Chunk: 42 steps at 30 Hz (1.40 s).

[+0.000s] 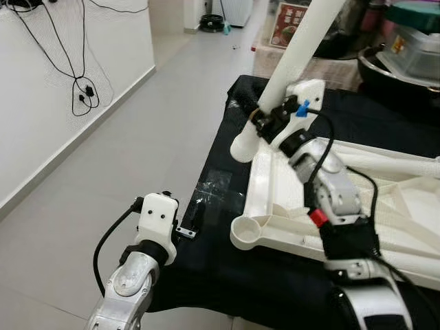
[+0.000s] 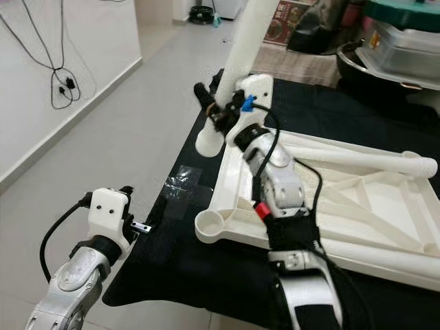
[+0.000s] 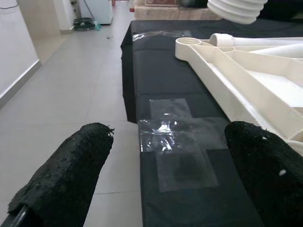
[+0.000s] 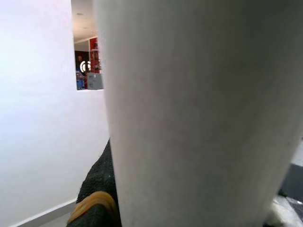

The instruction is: Building children table

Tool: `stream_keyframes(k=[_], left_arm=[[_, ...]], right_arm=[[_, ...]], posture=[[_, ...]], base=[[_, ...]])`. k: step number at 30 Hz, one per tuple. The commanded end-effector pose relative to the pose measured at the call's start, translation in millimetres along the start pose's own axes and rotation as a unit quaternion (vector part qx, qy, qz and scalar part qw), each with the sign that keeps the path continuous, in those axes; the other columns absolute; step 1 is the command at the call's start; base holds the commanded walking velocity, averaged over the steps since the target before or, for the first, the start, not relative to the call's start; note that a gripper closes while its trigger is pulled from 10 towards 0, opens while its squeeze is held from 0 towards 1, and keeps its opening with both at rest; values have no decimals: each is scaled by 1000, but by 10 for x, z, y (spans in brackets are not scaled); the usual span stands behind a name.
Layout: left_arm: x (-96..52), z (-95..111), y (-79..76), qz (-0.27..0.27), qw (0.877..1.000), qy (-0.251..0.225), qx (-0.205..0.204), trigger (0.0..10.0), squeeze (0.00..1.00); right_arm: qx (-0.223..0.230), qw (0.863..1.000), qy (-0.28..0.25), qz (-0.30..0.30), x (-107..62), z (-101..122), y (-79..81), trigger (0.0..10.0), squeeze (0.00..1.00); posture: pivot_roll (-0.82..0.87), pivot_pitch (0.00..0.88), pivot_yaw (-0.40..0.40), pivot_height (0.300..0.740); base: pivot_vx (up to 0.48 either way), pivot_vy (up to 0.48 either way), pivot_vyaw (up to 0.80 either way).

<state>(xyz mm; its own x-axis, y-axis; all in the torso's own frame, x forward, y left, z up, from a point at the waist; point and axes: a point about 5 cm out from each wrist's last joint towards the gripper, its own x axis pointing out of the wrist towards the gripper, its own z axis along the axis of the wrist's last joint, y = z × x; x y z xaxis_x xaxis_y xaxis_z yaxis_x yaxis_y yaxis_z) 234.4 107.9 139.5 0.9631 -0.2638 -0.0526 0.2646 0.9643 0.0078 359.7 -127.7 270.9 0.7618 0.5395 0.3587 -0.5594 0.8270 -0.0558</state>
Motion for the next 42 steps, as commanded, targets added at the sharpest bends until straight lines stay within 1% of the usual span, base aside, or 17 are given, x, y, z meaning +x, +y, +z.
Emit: stream_keyframes(k=[1, 4, 5, 7, 14, 17, 22, 25, 29, 31, 34, 35, 36, 37, 38, 40, 42], left_arm=[[-32, 5, -6, -2, 1000, 2, -8, 10000, 0], [-42, 14, -8, -5, 1000, 1, -10, 10000, 0], [-72, 41, -25, -13, 1000, -3, -21, 10000, 0], [-107, 76, -52, -21, 999, -8, -32, 10000, 0], [-237, 141, -153, -57, 996, -7, -64, 10000, 0], [-463, 156, -233, -124, 989, 14, -83, 10000, 0], [-644, 112, -295, -179, 979, 42, -86, 10000, 0], [-865, 39, -366, -246, 962, 83, -84, 10000, 0], [-869, 29, -360, -245, 963, 84, -74, 10000, 0], [-844, -5, -344, -238, 965, 90, -66, 10000, 0], [-825, -1, -323, -236, 965, 91, -63, 10000, 0], [-825, -1, -323, -236, 965, 91, -63, 10000, 0], [-788, 13, -281, -217, 971, 88, -55, 10000, 0], [-722, 50, -199, -183, 979, 75, -45, 10000, 0], [-681, 64, -149, -159, 985, 65, -32, 10000, 0], [-632, 79, -80, -130, 990, 53, -20, 10000, 0], [-614, 83, -55, -120, 991, 49, -19, 10000, 0]], right_arm=[[13, 999, -13, 26, 28, 67, -29, 10000, 0], [21, 999, -13, 43, 36, 85, -42, 10000, 0], [40, 993, -4, 107, 29, 101, -57, 10000, 0], [58, 985, 6, 164, 10, 110, -78, 10000, 0], [69, 963, 48, 257, -17, 58, -175, 10000, 0], [62, 942, 77, 321, -112, -36, -181, 10000, 0], [49, 931, 92, 351, -162, -108, -174, 10000, 0], [49, 904, 112, 410, -256, -208, -91, 10000, 0], [50, 897, 117, 424, -287, -236, -69, 10000, 0], [61, 878, 126, 458, -406, -262, -47, 10000, 0], [58, 875, 130, 463, -441, -262, -61, 10000, 0], [58, 875, 130, 463, -441, -262, -61, 10000, 0], [44, 895, 119, 428, -383, -243, -82, 10000, 0], [33, 924, 85, 370, -281, -178, -114, 10000, 0], [32, 941, 75, 329, -213, -156, -139, 10000, 0], [36, 959, 61, 274, -136, -133, -165, 10000, 0], [39, 965, 54, 255, -112, -125, -171, 10000, 0]], posture=[[63, 52, -91, 740], [70, 68, -88, 740], [83, 81, -93, 740], [86, 93, -100, 740], [98, 125, -108, 740], [108, 149, -114, 740], [121, 165, -117, 740], [136, 178, -112, 740], [142, 194, -109, 740], [139, 213, -96, 740], [133, 231, -88, 740], [133, 231, -88, 740], [132, 229, -87, 740], [135, 229, -86, 740], [136, 227, -88, 740], [138, 211, -84, 740], [138, 208, -84, 740]], base=[[0, 0, 0], [0, 0, 0], [0, 0, 0], [0, 0, 0], [0, 0, 0], [0, 0, 0], [0, 0, 0], [0, 0, 0], [0, 0, 0], [0, 0, 0], [0, 0, 0], [0, 0, 0], [0, 0, 0], [0, 0, 0], [0, 0, 0], [0, 0, 0], [0, 0, 0]])
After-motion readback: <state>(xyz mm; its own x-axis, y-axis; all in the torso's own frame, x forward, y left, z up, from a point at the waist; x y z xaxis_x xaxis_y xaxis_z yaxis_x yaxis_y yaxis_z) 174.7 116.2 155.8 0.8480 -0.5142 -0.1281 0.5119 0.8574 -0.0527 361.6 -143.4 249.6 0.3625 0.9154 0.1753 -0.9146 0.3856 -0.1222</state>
